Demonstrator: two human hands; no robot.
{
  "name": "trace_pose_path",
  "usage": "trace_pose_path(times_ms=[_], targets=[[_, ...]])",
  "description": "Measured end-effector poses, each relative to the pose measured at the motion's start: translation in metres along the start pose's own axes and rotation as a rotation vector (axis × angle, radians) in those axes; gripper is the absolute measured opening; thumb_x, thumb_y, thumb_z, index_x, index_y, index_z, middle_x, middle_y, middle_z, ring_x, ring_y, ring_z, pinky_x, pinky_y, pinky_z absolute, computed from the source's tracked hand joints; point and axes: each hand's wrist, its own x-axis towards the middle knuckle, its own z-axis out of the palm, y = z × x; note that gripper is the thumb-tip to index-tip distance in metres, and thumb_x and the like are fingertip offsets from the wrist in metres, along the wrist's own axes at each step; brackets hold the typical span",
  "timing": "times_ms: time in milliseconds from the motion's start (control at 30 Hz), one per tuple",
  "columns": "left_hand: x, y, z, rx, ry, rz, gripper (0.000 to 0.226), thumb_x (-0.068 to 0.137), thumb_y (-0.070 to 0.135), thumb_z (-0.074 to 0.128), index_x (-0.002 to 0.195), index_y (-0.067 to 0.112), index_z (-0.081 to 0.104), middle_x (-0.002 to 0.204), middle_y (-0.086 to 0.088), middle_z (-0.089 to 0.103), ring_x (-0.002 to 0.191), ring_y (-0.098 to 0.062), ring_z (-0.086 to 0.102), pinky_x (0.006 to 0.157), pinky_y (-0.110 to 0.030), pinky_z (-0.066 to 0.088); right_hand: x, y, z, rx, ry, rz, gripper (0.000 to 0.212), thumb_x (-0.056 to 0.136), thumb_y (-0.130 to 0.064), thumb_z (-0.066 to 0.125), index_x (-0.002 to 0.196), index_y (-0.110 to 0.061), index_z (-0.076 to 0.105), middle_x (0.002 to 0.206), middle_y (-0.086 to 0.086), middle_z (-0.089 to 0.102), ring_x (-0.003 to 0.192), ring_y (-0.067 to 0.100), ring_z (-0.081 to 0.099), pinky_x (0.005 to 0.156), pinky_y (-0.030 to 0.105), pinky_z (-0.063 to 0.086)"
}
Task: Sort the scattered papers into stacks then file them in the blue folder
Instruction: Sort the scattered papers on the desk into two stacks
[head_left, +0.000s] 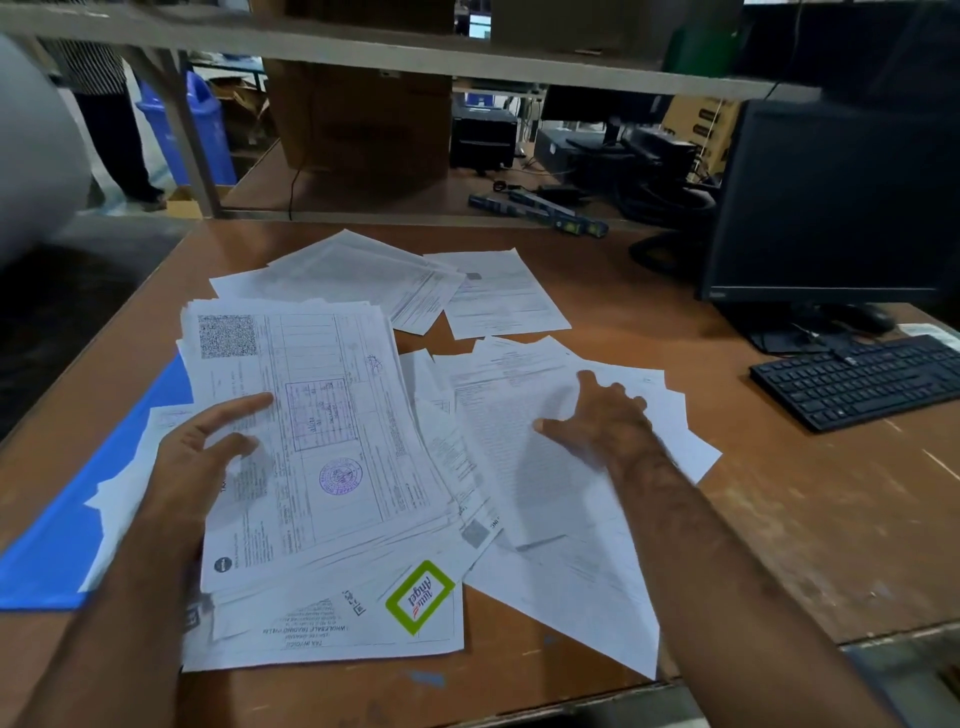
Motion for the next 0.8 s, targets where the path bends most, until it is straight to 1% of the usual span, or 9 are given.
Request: trace_pose_path(times_ms=[133, 233, 300, 400, 467, 533, 667, 733, 800], targets=[[-0.001, -0.001, -0.001, 0.004, -0.007, 0.007, 0.049, 0.091, -0.010, 0.053, 0.122, 0.022, 0.073, 0.136, 0.010, 0.063, 0.124, -0.014, 0.056, 0.095, -0.028, 0.041, 0.008, 0.004, -0.004, 0.211, 0.056, -0.075, 0.087, 0.075, -0.054, 0.082, 0.146, -0.035, 0.036, 0.140, 0.009, 0.057, 0.125, 0.035, 0.056, 0.105, 0.049, 0.046], [0.000, -0.003, -0.003, -0.006, -0.011, 0.006, 0.050, 0.090, -0.011, 0.054, 0.120, 0.024, 0.074, 0.133, 0.011, 0.064, 0.123, -0.009, 0.059, 0.092, -0.021, 0.046, 0.009, 0.009, -0.010, 0.493, 0.072, -0.241, 0.066, 0.084, -0.019, 0.079, 0.140, -0.038, 0.049, 0.134, 0.002, 0.062, 0.110, 0.023, 0.059, 0.082, 0.024, 0.052], [0.002, -0.004, -0.004, -0.004, -0.017, 0.004, 0.051, 0.090, -0.011, 0.054, 0.119, 0.025, 0.075, 0.132, 0.012, 0.066, 0.123, -0.007, 0.060, 0.093, -0.021, 0.047, 0.009, 0.009, -0.024, 0.669, 0.056, -0.401, 0.059, 0.090, -0.009, 0.074, 0.136, -0.041, 0.056, 0.137, -0.009, 0.058, 0.113, 0.019, 0.059, 0.077, 0.014, 0.051], [0.002, -0.003, -0.004, 0.000, -0.022, 0.000, 0.050, 0.089, -0.010, 0.054, 0.118, 0.025, 0.076, 0.128, 0.016, 0.067, 0.118, -0.002, 0.060, 0.088, -0.019, 0.049, 0.004, -0.002, -0.054, 1.076, -0.069, -0.587, 0.046, 0.096, -0.004, 0.067, 0.132, -0.032, 0.065, 0.138, -0.005, 0.061, 0.118, 0.029, 0.065, 0.093, 0.040, 0.058], [0.002, -0.004, -0.005, 0.024, -0.018, 0.014, 0.051, 0.088, -0.010, 0.055, 0.117, 0.026, 0.076, 0.126, 0.017, 0.068, 0.110, 0.001, 0.062, 0.080, -0.022, 0.049, -0.005, -0.013, -0.072, 1.345, -0.143, -0.659, 0.043, 0.096, 0.000, 0.064, 0.135, -0.018, 0.063, 0.135, 0.001, 0.065, 0.122, 0.029, 0.065, 0.098, 0.042, 0.057], [0.005, -0.010, -0.006, 0.007, -0.018, -0.002, 0.052, 0.087, -0.010, 0.054, 0.115, 0.027, 0.078, 0.119, 0.010, 0.073, 0.098, -0.012, 0.069, 0.079, -0.035, 0.053, -0.016, -0.026, -0.078, 1.456, -0.205, -0.696, 0.047, 0.093, -0.001, 0.066, 0.138, -0.012, 0.059, 0.137, 0.004, 0.065, 0.125, 0.027, 0.063, 0.096, 0.038, 0.057], [0.005, -0.007, -0.003, -0.149, -0.014, -0.077, 0.051, 0.090, -0.015, 0.047, 0.111, 0.018, 0.078, 0.089, -0.007, 0.074, 0.057, -0.017, 0.065, 0.052, -0.024, 0.053, -0.024, -0.055, -0.037, 1.041, -0.275, -0.601, 0.075, 0.076, -0.030, 0.088, 0.144, -0.030, 0.056, 0.146, -0.014, 0.057, 0.133, 0.015, 0.056, 0.106, 0.032, 0.051], [0.002, -0.004, -0.001, -0.084, -0.009, -0.014, 0.051, 0.087, -0.018, 0.048, 0.113, 0.016, 0.076, 0.087, 0.004, 0.077, 0.063, -0.008, 0.067, 0.056, -0.017, 0.053, -0.030, -0.069, -0.014, 0.831, -0.278, -0.613, 0.088, 0.075, -0.039, 0.088, 0.152, -0.034, 0.045, 0.155, -0.021, 0.040, 0.141, 0.008, 0.043, 0.106, 0.017, 0.045], [-0.001, 0.000, -0.001, -0.028, -0.012, 0.057, 0.056, 0.084, -0.020, 0.051, 0.113, 0.022, 0.075, 0.105, 0.018, 0.076, 0.088, 0.005, 0.068, 0.070, -0.008, 0.051, -0.036, -0.081, 0.000, 0.716, -0.259, -0.647, 0.091, 0.083, -0.030, 0.083, 0.159, -0.025, 0.032, 0.150, -0.023, 0.030, 0.138, 0.003, 0.037, 0.086, -0.004, 0.038]])
